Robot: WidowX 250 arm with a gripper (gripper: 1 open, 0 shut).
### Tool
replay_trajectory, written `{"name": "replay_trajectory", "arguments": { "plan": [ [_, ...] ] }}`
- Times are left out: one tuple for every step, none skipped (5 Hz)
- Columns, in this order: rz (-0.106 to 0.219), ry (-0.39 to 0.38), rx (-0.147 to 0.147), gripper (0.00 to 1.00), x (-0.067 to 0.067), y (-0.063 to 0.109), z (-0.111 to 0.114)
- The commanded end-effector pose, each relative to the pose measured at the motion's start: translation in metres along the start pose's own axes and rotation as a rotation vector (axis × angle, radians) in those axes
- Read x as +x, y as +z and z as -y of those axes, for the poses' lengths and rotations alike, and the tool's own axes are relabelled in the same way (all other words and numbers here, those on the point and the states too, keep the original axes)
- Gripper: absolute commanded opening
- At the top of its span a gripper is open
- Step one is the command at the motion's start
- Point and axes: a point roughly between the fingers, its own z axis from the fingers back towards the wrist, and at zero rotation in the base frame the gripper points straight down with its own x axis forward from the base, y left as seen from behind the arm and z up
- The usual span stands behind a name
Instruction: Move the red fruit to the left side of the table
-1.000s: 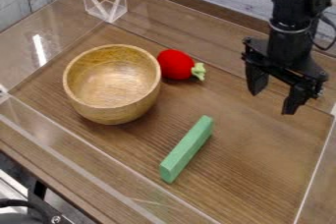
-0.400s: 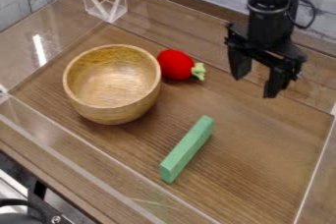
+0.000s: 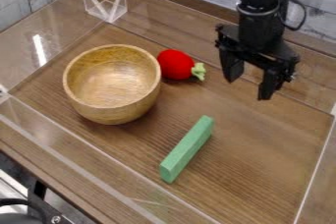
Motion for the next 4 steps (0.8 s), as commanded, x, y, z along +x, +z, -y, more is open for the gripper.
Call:
{"name": "replay_trajectory", "arguments": {
  "plan": [
    [0.07,-0.05,-0.006,1.0,0.008,0.02,0.008],
    [0.068,-0.09,-0.01,1.0,0.01,0.02,0.012],
    [0.074,-0.005,0.01,1.0,0.015,0.019,0.014],
    [0.082,0.059,0.016,1.0,0.019,0.019,0.017]
  ]
}}
